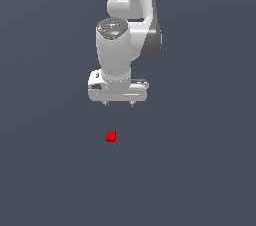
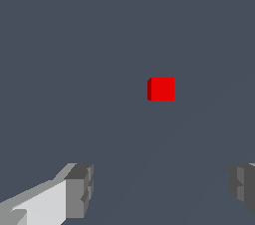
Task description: Pick up the red cube and move it to a goal position.
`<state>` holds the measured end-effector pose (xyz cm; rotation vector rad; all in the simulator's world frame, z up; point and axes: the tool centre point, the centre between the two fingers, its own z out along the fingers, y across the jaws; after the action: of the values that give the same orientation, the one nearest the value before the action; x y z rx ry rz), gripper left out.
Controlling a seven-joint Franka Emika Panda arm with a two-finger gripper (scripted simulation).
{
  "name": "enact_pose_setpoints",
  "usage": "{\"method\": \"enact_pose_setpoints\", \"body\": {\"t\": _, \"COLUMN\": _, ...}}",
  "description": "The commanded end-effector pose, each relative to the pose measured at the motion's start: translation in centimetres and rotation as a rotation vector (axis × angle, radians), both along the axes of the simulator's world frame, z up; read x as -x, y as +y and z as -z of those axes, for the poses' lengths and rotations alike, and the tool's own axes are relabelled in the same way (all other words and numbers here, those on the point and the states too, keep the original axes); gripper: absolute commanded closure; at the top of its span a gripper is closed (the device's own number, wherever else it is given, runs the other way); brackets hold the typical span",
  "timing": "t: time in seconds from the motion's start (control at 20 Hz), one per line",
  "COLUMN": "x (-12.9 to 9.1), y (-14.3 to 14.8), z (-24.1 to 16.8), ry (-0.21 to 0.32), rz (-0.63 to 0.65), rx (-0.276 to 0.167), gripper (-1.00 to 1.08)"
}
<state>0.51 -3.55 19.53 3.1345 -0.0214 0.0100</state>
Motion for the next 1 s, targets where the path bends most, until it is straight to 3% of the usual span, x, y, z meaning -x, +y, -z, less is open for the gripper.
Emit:
{"method": "enact_pose_setpoints", "body": {"t": 0.0, "x": 0.0, "y": 0.0, "z": 0.0, "ry": 0.0, "rz": 0.0, "rx": 0.0, "gripper": -0.92}}
{"method": "enact_pose_setpoints", "body": {"t": 0.45, "x": -0.7, "y": -0.5, "z": 2.2, "ry": 0.001, "rz": 0.003, "rx": -0.001, "gripper": -0.92}}
{"method": "enact_pose_setpoints", "body": {"t": 0.95, "x": -3.0, "y": -2.2, "z": 9.1, "ry": 0.003, "rz": 0.01, "rx": -0.003, "gripper": -0.92}}
